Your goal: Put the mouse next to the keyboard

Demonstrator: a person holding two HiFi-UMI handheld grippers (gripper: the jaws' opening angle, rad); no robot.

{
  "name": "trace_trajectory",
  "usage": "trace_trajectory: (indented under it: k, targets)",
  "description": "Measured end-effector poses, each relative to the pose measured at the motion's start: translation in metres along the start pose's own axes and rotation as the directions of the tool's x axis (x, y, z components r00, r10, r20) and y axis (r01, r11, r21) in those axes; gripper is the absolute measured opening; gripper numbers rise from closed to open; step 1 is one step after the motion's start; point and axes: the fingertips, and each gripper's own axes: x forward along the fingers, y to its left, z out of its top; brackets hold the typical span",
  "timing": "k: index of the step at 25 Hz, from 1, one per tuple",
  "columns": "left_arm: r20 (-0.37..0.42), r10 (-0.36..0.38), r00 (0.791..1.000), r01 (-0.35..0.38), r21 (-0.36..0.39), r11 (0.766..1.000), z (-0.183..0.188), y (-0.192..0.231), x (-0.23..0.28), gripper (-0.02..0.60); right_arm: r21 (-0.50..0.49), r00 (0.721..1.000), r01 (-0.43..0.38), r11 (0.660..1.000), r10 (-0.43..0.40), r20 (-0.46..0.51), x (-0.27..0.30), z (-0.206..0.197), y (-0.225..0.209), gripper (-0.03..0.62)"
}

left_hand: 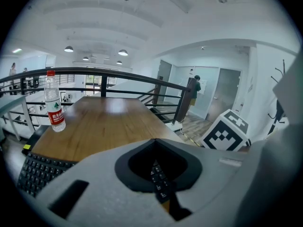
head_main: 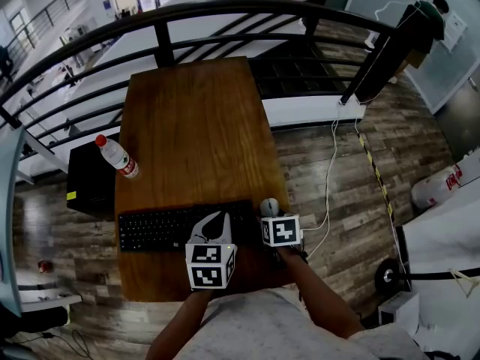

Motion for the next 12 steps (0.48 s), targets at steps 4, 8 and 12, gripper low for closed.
trace_trajectory:
  k: [4,8,12]
  targets:
    - [-0.001,0.002,1.0,-0.002,-0.003,1.0,-0.0004,0.0023,-0.0021,-0.006,0.001,1.0,0.023,1.0,-0.023,-0.009,-0.0003,-0.0005,-0.0002,0.307]
    - [-0.001,0.005,1.0,-0.005,-0.004,1.0,-0.001,0.0023,-0.0062,-0.006,0.015,0.999,0.038,0.999,-0.038,-0.009,-0.003,-0.0015,-0.0019,0.307]
    - [-0.002,0.009,1.0,-0.009,-0.007,1.0,-0.0023,0.0033,-0.0086,-0.006,0.022,0.999,0.045,0.999,-0.045,0.0,-0.0037,-0.0018,-0.0023,0.307]
